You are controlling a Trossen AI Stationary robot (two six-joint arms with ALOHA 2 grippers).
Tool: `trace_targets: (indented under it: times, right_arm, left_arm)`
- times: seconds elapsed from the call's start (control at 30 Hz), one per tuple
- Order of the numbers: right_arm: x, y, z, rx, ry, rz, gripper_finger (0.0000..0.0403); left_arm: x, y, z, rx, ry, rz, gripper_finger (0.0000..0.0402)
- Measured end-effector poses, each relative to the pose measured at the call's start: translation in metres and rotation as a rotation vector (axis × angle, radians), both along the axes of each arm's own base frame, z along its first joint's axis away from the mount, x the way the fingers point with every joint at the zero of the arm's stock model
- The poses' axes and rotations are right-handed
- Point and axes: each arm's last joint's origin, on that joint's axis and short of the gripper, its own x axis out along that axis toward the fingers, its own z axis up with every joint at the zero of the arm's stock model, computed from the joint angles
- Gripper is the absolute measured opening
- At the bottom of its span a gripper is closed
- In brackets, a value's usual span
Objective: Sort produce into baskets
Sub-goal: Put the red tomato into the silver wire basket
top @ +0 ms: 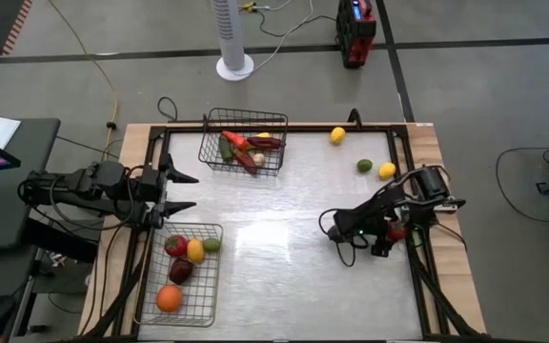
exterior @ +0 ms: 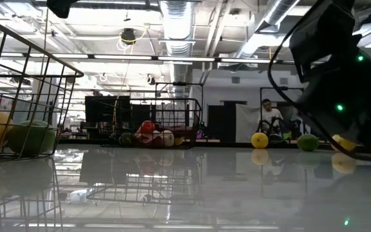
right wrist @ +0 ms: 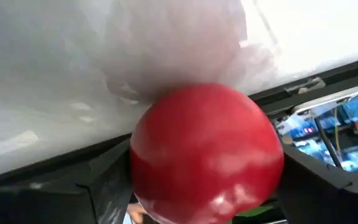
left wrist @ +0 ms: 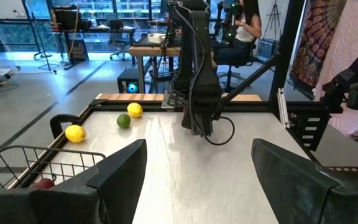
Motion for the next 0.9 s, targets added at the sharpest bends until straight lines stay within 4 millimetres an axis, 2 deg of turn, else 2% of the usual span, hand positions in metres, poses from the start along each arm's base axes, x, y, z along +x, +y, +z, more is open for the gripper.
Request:
trace_targets:
  times: [0.2,0.4,0.57,0.73,0.9]
  right_arm:
    - [0.025,0.005,0.02,-0.036,-0.148,-0.061,0.0353]
    - [0.077,0.016,0.057,-0.035,-0.425,-0.149,0.035]
    - [0.131,0.028,0.098,0.058,-0.826,-0.223,0.0355]
    - [0.182,0.039,0.14,0.22,-1.312,-0.238,0.0354]
    - [0.213,0.049,0.171,0.369,-1.733,-0.147,0.0355]
  left_arm:
    - [0.0,0.0,0.0,0.002,-0.003,0.001,0.0279]
    - [0.0,0.0,0.002,0.002,-0.014,0.008,0.0279]
    - [-0.004,0.001,0.011,-0.002,-0.036,0.004,0.0279]
    - [-0.005,0.0,0.014,-0.008,-0.044,-0.025,0.0279]
    - [-0.006,0.0,0.014,-0.003,-0.049,-0.025,0.0279]
